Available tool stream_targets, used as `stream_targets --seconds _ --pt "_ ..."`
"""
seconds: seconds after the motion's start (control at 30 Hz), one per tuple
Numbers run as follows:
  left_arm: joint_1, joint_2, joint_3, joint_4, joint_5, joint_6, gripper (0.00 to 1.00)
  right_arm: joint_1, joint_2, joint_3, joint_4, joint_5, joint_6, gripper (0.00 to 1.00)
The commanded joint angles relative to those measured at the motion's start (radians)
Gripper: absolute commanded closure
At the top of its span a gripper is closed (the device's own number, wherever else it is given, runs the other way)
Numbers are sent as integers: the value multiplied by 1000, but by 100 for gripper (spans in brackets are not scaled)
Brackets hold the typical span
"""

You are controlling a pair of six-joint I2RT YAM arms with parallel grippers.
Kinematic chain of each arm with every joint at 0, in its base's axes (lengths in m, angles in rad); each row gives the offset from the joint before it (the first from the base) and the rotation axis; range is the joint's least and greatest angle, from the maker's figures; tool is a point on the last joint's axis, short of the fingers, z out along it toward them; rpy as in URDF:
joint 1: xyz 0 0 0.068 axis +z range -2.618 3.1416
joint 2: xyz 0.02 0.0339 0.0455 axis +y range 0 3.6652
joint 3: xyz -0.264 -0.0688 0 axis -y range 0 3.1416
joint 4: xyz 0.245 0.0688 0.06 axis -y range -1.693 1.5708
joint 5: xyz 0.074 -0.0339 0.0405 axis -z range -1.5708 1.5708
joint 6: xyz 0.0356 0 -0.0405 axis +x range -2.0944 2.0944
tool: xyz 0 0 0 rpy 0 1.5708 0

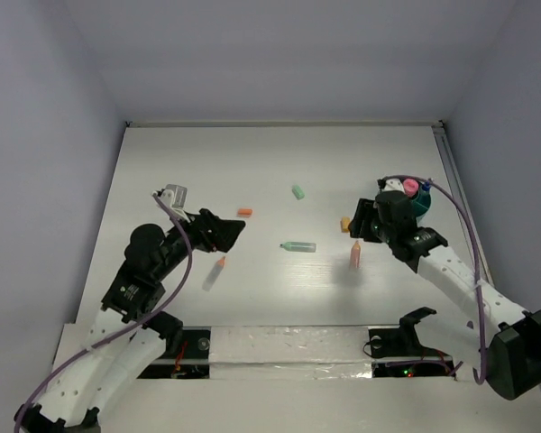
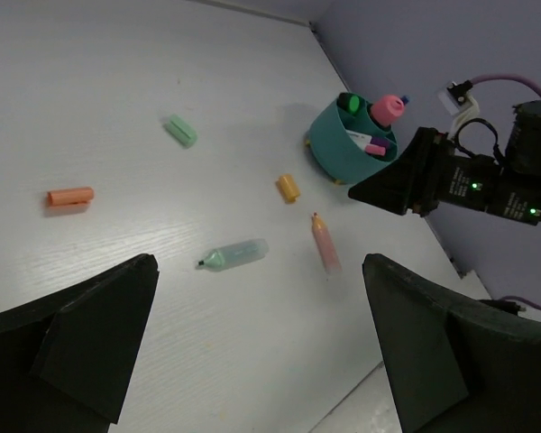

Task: Sort the stationery into containers
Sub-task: Pick up the pen from the center of the board.

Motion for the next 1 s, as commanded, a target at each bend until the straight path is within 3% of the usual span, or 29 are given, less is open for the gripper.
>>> stream_targets --seconds 0.0,0.37,0.53,0.7,0.8,0.97 --pt "-18 97 -52 180 115 -100 3 4 16 -51 -52 130 28 37" --pt "-319 249 -44 283 -124 -93 1 4 130 -22 -89 95 47 35" --pt "-518 349 -63 355 -287 -79 1 4 223 7 -98 78 48 34" --pt "-595 425 -64 406 -324 -78 1 4 291 23 -78 47 73 35" --pt "-627 461 -67 418 -348 -78 1 4 338 33 -80 36 80 39" --pt "-647 490 -80 441 -353 -84 5 4 365 23 -67 45 109 54"
